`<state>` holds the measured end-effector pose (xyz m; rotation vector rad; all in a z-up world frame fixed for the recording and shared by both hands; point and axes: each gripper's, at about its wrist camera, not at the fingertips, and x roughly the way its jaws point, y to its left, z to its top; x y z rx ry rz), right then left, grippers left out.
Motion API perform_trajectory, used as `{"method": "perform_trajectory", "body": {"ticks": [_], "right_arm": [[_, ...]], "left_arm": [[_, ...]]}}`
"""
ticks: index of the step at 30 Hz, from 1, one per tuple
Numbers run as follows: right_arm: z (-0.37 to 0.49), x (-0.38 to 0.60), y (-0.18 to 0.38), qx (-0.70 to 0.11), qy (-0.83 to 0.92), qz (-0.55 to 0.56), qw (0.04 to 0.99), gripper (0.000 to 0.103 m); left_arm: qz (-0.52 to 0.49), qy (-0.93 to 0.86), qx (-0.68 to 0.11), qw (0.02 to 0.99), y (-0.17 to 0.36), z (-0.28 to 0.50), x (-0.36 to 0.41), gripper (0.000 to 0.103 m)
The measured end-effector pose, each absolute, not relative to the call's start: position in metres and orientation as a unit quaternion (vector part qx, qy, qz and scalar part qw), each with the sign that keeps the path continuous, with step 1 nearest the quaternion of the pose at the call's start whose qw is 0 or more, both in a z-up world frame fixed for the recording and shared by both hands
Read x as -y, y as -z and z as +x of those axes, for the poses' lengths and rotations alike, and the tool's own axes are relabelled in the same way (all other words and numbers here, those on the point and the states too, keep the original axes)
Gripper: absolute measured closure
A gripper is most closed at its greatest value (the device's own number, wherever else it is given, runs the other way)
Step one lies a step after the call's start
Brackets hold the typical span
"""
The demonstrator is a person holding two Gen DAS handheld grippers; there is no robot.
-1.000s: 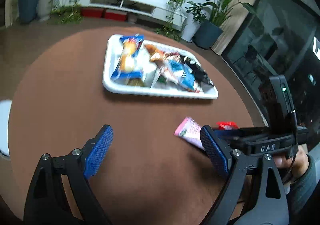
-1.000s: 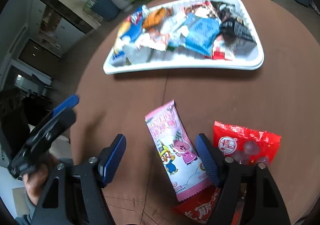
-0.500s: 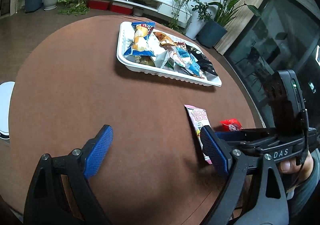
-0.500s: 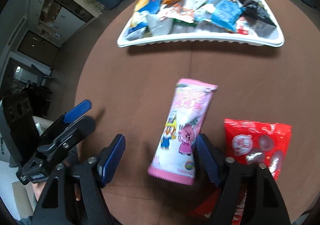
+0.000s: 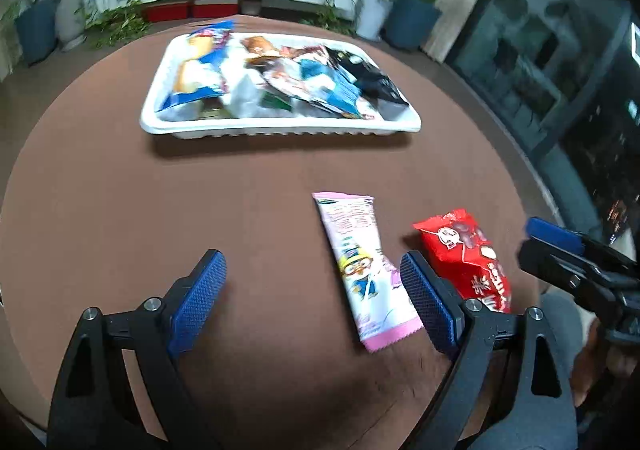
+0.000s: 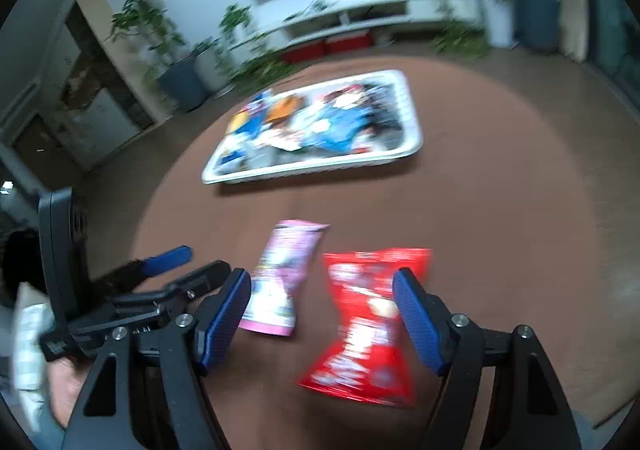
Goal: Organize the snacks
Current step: 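Lift both tools from the tray back toward the pink bar and red bag, then grasp the pink cartoon bar with the left tool while the right tool grasps the red Mylikes bag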
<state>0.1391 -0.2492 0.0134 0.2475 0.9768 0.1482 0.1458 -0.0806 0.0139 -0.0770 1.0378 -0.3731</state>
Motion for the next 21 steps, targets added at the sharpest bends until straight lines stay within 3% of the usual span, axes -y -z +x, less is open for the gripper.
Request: {"method": "perform_trajectory", "body": {"ticks": [8, 10, 15, 21], "right_arm": [[0.121, 0.272, -0.006, -0.468, -0.052, 0.111, 0.875, 0.027], [0.119, 0.272, -0.003, -0.470, -0.053, 0.114, 0.874, 0.027], [0.115, 0.272, 0.001, -0.470, -0.053, 0.111, 0.874, 0.027], [0.115, 0.272, 0.006, -0.476, -0.055, 0.115, 0.870, 0.027]], "left_arm": [[0.041, 0.159, -0.509, 0.845, -0.001, 0.165, 0.128, 0.015], [0.044, 0.158, -0.516, 0.841, 0.005, 0.168, 0.131, 0.022], [0.054, 0.157, -0.527, 0.834, 0.016, 0.174, 0.138, 0.050], [0.065, 0.159, -0.523, 0.835, 0.020, 0.175, 0.143, 0.056]]}}
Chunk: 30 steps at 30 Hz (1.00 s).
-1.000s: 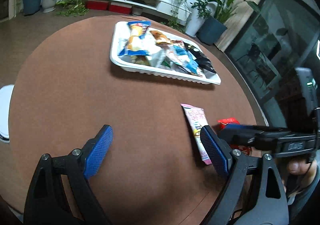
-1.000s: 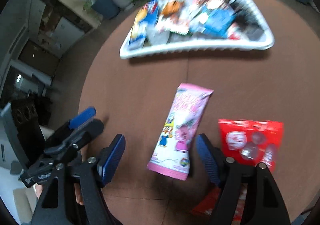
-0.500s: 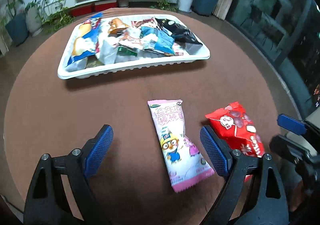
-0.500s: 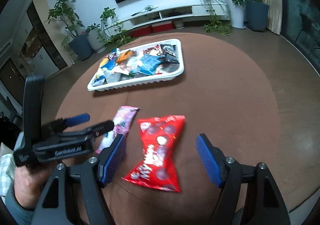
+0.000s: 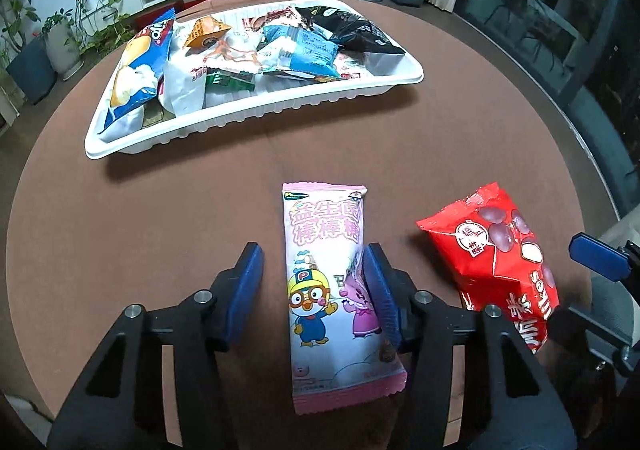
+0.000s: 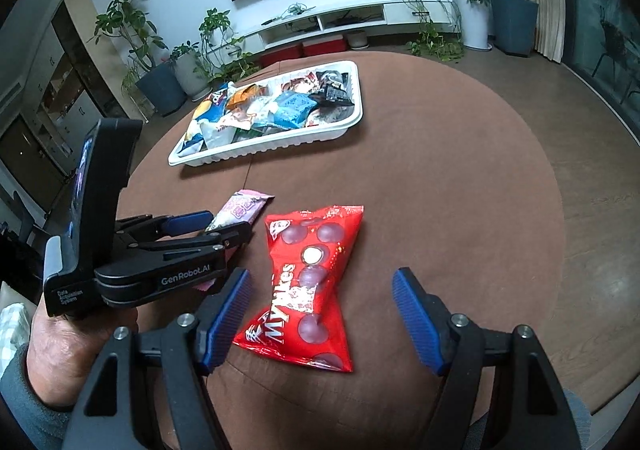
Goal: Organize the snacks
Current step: 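Grasp the pink cartoon bar with the left tool while the right tool grasps the red Mylikes bag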
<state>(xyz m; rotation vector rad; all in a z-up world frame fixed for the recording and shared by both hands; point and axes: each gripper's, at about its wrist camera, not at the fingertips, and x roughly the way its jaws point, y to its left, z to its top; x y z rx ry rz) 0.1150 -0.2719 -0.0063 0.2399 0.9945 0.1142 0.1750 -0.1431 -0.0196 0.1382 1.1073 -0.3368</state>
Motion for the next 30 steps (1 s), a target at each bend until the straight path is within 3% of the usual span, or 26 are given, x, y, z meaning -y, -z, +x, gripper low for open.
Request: {"method": "perform_trajectory", "body": {"ticks": [5, 18, 30], "right_arm": [[0.116, 0.266, 0.010, -0.479, -0.058, 0.111, 0.869, 0.027], [0.118, 0.259, 0.014, -0.491, -0.055, 0.100, 0.864, 0.027], [0.139, 0.251, 0.019, -0.506, -0.055, 0.085, 0.857, 0.027]], "left_arm": [[0.074, 0.168, -0.518, 0.835, 0.020, 0.176, 0.145, 0.067], [0.077, 0.196, -0.510, 0.834, 0.017, 0.165, 0.138, 0.077], [0.028, 0.201, -0.490, 0.848, 0.002, 0.131, 0.094, 0.078]]}}
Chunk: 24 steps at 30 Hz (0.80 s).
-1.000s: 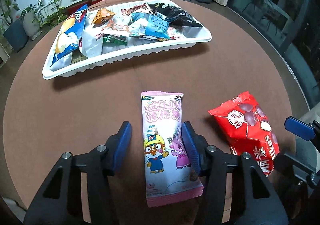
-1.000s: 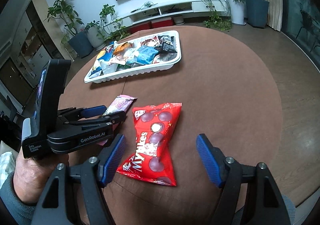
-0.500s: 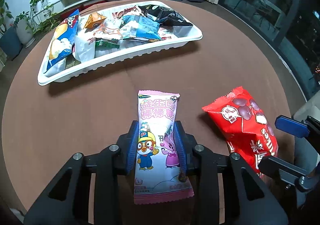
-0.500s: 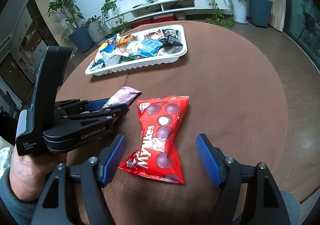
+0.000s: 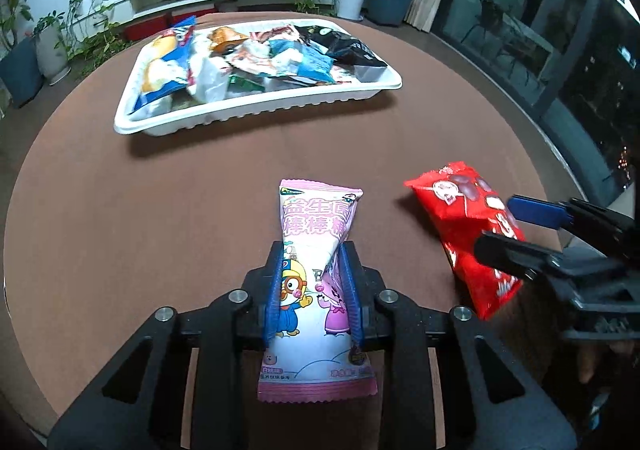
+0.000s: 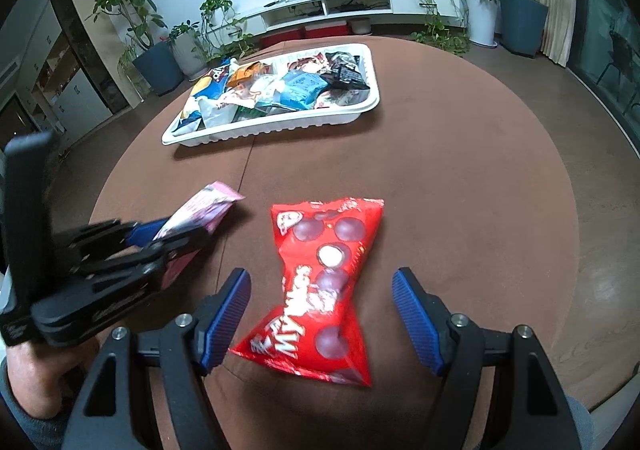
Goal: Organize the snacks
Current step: 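Grasp the pink cartoon bar with the left tool while the right tool grasps the red Mylikes bag, then carry both packets into the white tray and open both tools to release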
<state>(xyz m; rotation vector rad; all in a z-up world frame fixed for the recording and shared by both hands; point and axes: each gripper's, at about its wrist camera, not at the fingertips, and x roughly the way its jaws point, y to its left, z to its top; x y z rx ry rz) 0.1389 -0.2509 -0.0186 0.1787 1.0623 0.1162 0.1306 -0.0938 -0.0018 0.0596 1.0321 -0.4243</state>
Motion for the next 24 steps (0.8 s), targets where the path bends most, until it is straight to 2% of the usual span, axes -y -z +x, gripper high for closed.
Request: {"method": "perform_trajectory", "body": {"ticks": [9, 14, 24], "right_arm": [[0.153, 0.233, 0.041, -0.530, -0.052, 0.063, 0.844, 0.027], [0.153, 0.226, 0.047, -0.527, -0.045, 0.036, 0.848, 0.031], [0.155, 0.228, 0.047, -0.521, -0.037, 0.006, 0.853, 0.057]], "left_arm": [[-0.009, 0.194, -0.488, 0.851, 0.004, 0.110, 0.067, 0.078], [-0.020, 0.191, -0.485, 0.853, 0.005, 0.108, 0.063, 0.078], [-0.032, 0.188, -0.483, 0.855, 0.006, 0.107, 0.055, 0.078]]}}
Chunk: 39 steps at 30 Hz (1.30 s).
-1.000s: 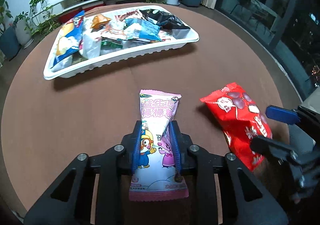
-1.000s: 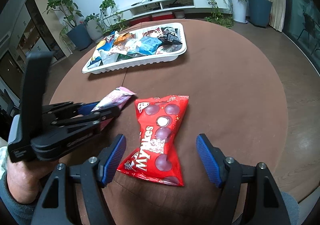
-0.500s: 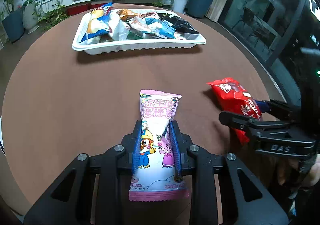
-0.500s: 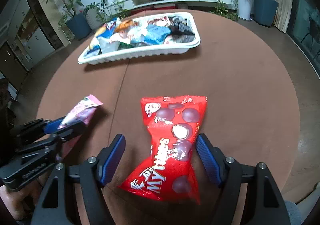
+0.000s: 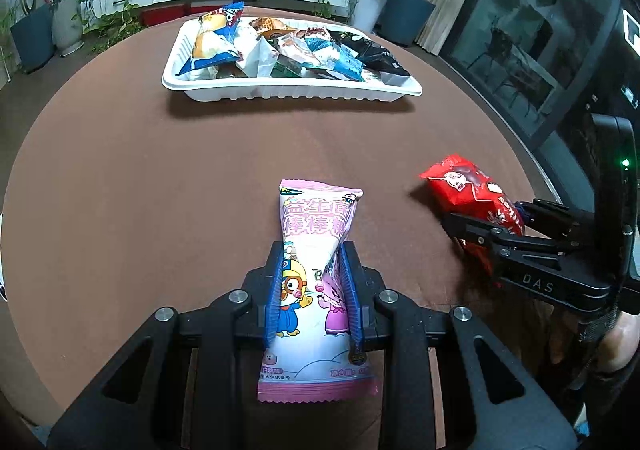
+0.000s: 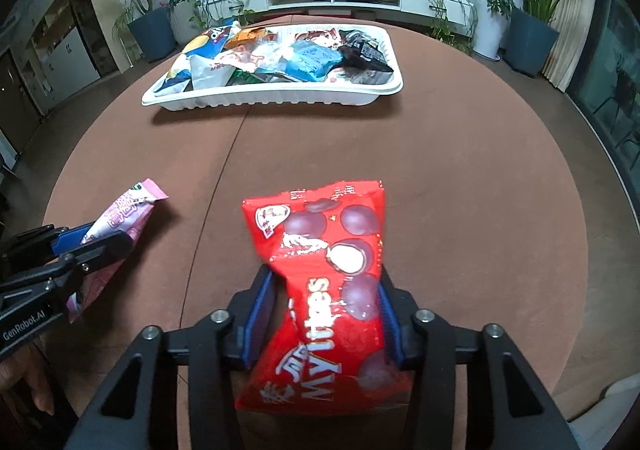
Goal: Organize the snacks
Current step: 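Carry both packets into the white tray and open both tools to release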
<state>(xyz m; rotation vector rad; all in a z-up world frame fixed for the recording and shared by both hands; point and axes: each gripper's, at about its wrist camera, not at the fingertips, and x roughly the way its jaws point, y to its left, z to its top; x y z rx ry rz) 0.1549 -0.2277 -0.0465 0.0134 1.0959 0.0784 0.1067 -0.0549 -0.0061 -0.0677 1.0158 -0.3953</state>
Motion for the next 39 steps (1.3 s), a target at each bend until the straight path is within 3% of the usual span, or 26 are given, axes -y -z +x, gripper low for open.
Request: {"method": "perform_trajectory", "body": {"ticks": [4, 12, 24, 32, 39], "right_arm": [[0.155, 0.231, 0.046, -0.519, -0.039, 0.011, 0.854, 0.065], [0.152, 0.239, 0.041, -0.510, -0.044, 0.040, 0.858, 0.072], [0.162, 0.297, 0.012, -0.482, -0.028, 0.138, 0.865, 0.072], [0.205, 0.326, -0.043, -0.435, -0.019, 0.157, 0.886, 0.072], [0.271, 0.295, -0.094, -0.391, -0.070, 0.135, 0.908, 0.072]], "left_arm": [[-0.033, 0.189, -0.480, 0.856, 0.004, 0.106, 0.055, 0.078], [-0.043, 0.189, -0.473, 0.859, -0.002, 0.107, 0.051, 0.078], [-0.076, 0.176, -0.448, 0.873, -0.026, 0.130, 0.024, 0.078], [-0.069, 0.167, -0.400, 0.899, -0.085, 0.178, 0.010, 0.078], [-0.051, 0.175, -0.372, 0.910, -0.128, 0.238, 0.025, 0.078]]}}
